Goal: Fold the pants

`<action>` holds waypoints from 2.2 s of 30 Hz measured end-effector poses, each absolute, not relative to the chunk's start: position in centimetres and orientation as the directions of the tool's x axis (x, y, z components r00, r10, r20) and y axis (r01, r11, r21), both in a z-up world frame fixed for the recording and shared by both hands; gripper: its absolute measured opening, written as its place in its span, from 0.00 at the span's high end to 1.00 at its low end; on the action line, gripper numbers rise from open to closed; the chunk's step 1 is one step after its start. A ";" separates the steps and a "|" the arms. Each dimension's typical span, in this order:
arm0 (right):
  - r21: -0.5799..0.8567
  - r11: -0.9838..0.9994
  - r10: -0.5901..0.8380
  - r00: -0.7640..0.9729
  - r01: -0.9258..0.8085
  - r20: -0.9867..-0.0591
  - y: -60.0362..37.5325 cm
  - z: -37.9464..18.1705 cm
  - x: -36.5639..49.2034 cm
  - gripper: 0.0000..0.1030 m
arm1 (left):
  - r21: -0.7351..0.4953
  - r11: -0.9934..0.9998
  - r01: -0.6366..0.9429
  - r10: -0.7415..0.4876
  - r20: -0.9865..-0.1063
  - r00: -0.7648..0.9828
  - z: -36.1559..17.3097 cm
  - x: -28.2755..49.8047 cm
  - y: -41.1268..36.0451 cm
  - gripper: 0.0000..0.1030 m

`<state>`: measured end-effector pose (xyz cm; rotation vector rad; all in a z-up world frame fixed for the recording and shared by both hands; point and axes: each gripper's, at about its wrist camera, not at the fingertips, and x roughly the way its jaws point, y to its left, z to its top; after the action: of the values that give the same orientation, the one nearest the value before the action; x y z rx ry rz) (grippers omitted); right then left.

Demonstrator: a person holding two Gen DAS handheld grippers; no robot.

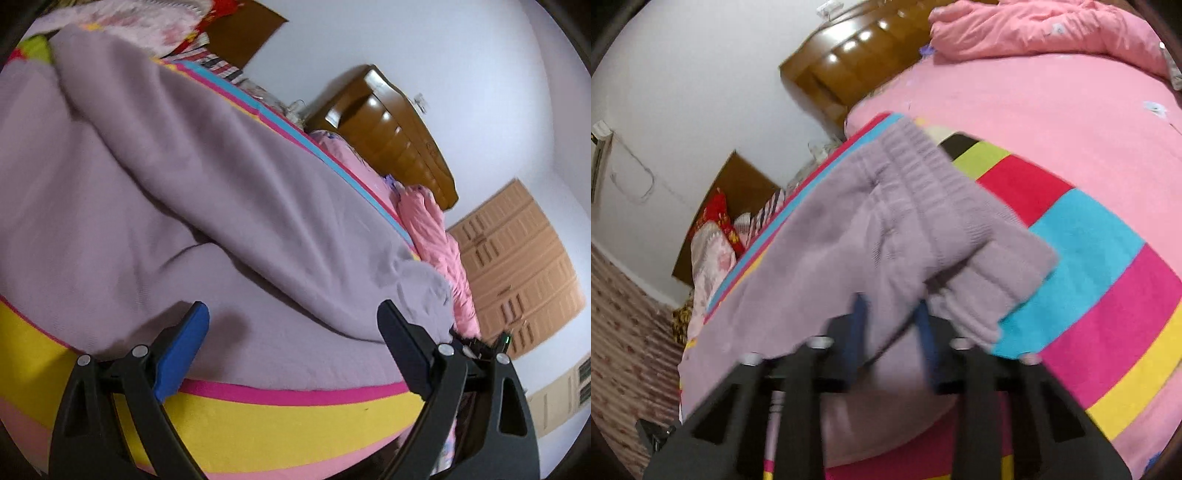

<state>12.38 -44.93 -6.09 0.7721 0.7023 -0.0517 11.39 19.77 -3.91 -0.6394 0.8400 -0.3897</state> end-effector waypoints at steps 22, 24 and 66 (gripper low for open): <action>0.669 0.712 0.218 0.840 0.211 -0.497 -45.6 -2.7 11.5 0.88 | -0.710 0.687 -0.158 -0.522 -0.632 0.573 -5.0 17.3 19.9 0.92; 0.674 0.705 0.236 0.823 0.221 -0.517 -46.0 -2.4 12.4 0.88 | -0.698 0.707 -0.116 -0.518 -0.623 0.586 -2.9 18.2 19.6 0.92; 0.714 0.661 0.340 0.755 0.233 -0.561 -48.5 -8.2 8.2 0.91 | -0.614 0.789 0.018 -0.481 -0.598 0.641 -3.9 12.0 19.8 0.97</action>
<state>8.17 -48.46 -8.23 0.8677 0.7363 0.0673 12.01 19.76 -3.85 -0.6103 0.8357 -0.3052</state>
